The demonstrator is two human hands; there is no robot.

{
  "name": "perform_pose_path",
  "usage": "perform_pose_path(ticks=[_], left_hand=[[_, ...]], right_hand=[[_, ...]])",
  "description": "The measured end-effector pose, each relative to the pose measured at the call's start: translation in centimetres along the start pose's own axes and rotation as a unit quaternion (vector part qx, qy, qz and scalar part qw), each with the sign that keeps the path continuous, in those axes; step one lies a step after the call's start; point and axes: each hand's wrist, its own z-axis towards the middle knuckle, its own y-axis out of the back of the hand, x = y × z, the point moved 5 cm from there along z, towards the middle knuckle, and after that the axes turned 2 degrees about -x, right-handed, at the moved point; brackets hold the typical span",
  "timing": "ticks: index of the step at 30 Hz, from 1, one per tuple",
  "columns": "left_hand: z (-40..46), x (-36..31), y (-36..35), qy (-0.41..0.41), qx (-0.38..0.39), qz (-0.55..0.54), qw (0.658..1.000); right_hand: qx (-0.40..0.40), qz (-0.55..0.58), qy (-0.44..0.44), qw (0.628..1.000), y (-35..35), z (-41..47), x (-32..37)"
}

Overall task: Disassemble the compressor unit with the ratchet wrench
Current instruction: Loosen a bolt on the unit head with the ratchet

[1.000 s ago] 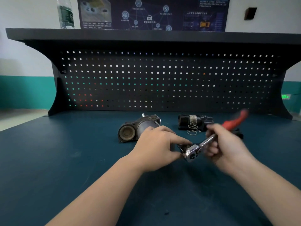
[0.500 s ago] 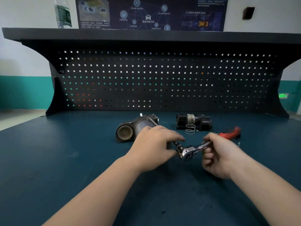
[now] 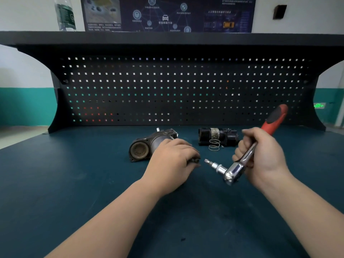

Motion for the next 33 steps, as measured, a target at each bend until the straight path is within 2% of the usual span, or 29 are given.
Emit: perform_pose_path(ticks=[2,4,10,14,22,24,27,29,31,33], left_hand=[[0.1,-1.0,0.1,-0.036,0.017,0.015,0.999],[0.1,-2.1,-0.3,-0.053,0.063,0.013,0.997],[0.0,-4.1,-0.2,-0.008,0.18,-0.057,0.982],[-1.0,-6.3,-0.1,-0.04,0.229,-0.016,0.973],[-3.1,-5.6,1.3,0.045,0.209,-0.059,0.975],[-3.3,-6.3,1.5,0.027,0.195,-0.053,0.979],[-3.1,-8.4,2.7,-0.038,0.105,-0.099,0.989],[-2.9,-9.5,2.3,-0.055,0.075,-0.12,0.988],[-3.0,-10.6,0.5,-0.058,0.1,-0.142,0.983],[-2.8,-11.4,0.0,-0.03,0.076,-0.173,0.982]], right_hand=[[0.003,0.057,-0.013,0.998,0.4,0.3,0.6],[0.001,0.063,-0.04,0.997,1.0,0.9,0.9],[0.011,0.123,-0.127,0.984,1.5,2.1,-0.3],[0.016,0.162,-0.149,0.975,1.4,2.2,-0.6],[0.013,0.216,-0.174,0.961,2.2,2.6,0.3],[0.034,0.173,-0.203,0.963,2.0,2.3,-0.2],[0.073,0.087,-0.226,0.967,1.2,1.8,-1.8],[0.086,0.058,-0.218,0.97,0.8,1.7,-2.2],[0.082,0.069,-0.201,0.974,0.7,1.8,-1.7],[0.055,0.121,-0.183,0.974,1.4,2.3,-0.5]])
